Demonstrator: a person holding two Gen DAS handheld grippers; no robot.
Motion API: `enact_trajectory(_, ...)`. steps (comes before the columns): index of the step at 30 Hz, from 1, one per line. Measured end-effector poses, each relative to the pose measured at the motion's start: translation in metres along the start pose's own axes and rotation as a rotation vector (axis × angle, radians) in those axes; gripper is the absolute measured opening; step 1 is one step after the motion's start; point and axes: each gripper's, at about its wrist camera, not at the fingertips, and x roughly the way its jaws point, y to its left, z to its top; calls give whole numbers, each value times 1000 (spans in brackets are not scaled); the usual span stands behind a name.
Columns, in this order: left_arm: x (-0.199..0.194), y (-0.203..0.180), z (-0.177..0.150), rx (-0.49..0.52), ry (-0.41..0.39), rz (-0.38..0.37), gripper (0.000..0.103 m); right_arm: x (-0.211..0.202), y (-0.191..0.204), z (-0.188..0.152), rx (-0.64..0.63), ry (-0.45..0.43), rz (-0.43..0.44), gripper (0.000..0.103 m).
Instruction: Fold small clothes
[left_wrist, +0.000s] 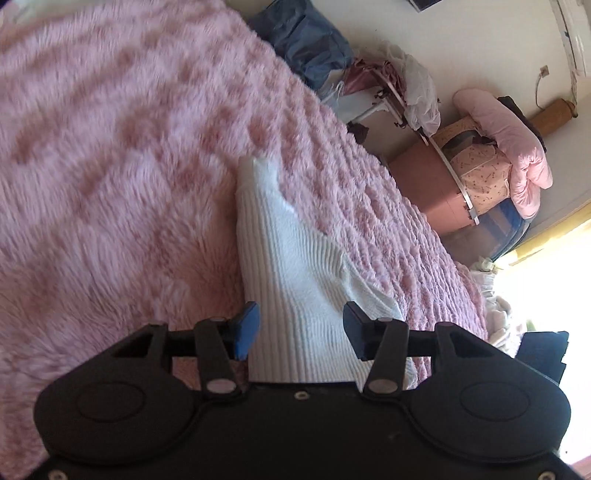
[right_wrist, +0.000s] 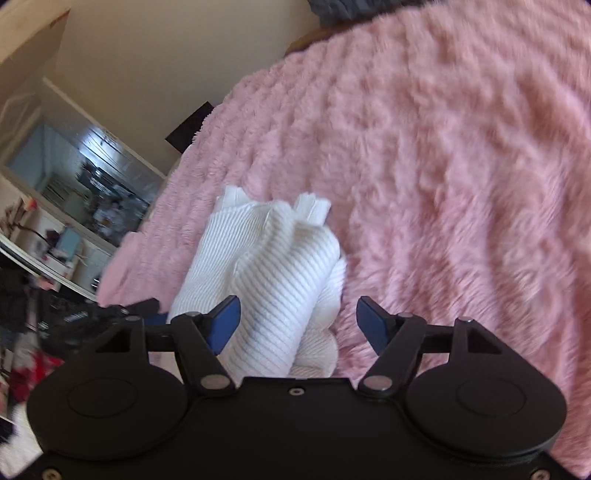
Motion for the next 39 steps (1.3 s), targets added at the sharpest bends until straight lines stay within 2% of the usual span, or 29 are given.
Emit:
enact_trajectory(2,-15,-27,-5,62,-34,34,53,-18,28,3,-99,-37,-64,64)
enact_trajectory(3,-19,-40,-9,89,-45,42,53,-25,41,4,-137,-42,-52,51)
enact_trajectory(5,-18,-67,-21,141,-48,42,54,-31,62,1,-184,-34,-19,37)
enact_trajectory(8,-4,-95,-43,202,-32,84,54,-24,92,-10,-277,-14,-64,35)
enact_trajectory(11,19,-102,-67,238,9,166,54,-1,107,-26,-383,31,-170,33)
enact_trajectory(13,35,-98,-81,247,42,223,54,14,107,-35,-395,78,-215,32)
enact_trajectory(14,41,-95,-86,244,46,227,54,20,104,-39,-376,97,-231,31)
enact_trajectory(18,53,-84,-94,232,51,230,55,39,86,-50,-312,166,-256,30)
enact_trajectory(26,59,-82,-98,259,44,235,55,43,76,-53,-272,169,-233,31)
enact_trajectory(28,50,-85,-96,246,17,222,55,38,79,-50,-246,150,-204,40)
enact_trajectory(29,43,-88,-96,245,-2,217,55,32,80,-49,-230,120,-189,47)
enact_trajectory(31,27,-94,-99,256,-38,235,55,14,85,-48,-220,46,-187,52)
enact_trajectory(32,19,-97,-102,261,-56,239,55,5,89,-49,-223,11,-196,61)
enact_trajectory(33,11,-99,-106,261,-66,239,55,-5,93,-50,-236,-24,-191,64)
enact_trajectory(34,2,-100,-111,255,-71,237,55,-14,96,-54,-247,-34,-161,63)
enact_trajectory(35,-5,-100,-116,253,-73,232,55,-22,97,-57,-243,-31,-114,54)
enact_trajectory(36,-11,-101,-122,255,-74,229,55,-27,97,-61,-225,-19,-69,37)
enact_trajectory(39,-20,-101,-141,280,-68,243,55,-33,97,-76,-209,29,-8,25)
